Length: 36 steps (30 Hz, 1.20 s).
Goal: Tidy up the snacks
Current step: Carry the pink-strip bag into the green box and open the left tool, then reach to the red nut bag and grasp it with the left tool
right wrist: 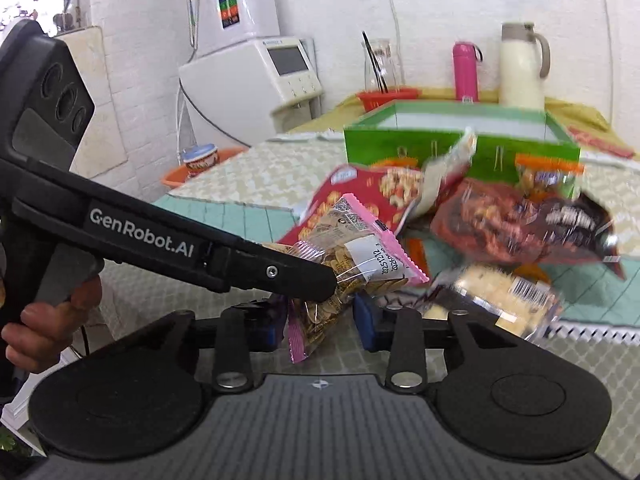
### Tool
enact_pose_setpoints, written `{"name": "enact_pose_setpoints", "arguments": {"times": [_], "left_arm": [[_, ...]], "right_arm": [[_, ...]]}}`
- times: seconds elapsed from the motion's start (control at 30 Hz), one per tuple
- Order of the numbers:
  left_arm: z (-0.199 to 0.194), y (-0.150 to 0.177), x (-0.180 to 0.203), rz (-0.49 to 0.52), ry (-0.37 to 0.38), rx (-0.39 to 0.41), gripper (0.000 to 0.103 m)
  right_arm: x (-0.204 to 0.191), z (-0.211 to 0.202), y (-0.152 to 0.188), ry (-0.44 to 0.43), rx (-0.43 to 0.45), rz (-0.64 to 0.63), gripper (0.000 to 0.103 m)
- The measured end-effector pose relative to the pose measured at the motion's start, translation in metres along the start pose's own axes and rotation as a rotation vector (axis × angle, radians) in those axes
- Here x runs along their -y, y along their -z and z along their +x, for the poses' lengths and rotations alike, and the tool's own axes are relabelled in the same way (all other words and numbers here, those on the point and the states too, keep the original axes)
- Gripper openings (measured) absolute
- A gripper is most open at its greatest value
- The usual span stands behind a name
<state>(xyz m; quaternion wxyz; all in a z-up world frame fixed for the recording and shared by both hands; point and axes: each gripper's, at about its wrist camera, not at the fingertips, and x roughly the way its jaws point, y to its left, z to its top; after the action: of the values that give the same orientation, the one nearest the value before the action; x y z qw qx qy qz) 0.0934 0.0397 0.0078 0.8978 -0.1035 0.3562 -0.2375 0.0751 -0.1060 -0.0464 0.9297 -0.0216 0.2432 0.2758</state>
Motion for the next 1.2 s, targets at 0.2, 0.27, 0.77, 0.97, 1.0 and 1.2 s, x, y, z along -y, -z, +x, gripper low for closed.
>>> {"name": "enact_pose_setpoints", "arguments": {"times": [0.2, 0.27, 0.77, 0.97, 1.0, 1.2], "left_arm": [[-0.015, -0.051, 0.014, 0.074, 0.009, 0.148, 0.043], [-0.009, -0.075, 0.01, 0.066, 0.018, 0.185, 0.043], [0.114, -0.186, -0.067, -0.142, 0.019, 0.078, 0.044], [0.135, -0.192, -0.085, -0.196, -0.013, 0.045, 0.073], [0.135, -0.192, -0.086, -0.207, -0.038, 0.06, 0.081], [0.117, -0.193, -0.078, -0.123, -0.18, 0.136, 0.095]], "right_arm": [[0.013, -0.012, -0.049, 0.011, 0.135, -0.073, 0.063], [0.022, -0.003, -0.068, 0.03, 0.175, -0.093, 0.063], [0.106, 0.114, -0.134, 0.051, 0.068, 0.076, 0.062], [0.111, 0.138, -0.139, 0.047, 0.001, 0.051, 0.069], [0.109, 0.139, -0.139, 0.053, -0.004, 0.025, 0.075], [0.092, 0.12, -0.132, 0.12, 0.052, -0.151, 0.103]]}}
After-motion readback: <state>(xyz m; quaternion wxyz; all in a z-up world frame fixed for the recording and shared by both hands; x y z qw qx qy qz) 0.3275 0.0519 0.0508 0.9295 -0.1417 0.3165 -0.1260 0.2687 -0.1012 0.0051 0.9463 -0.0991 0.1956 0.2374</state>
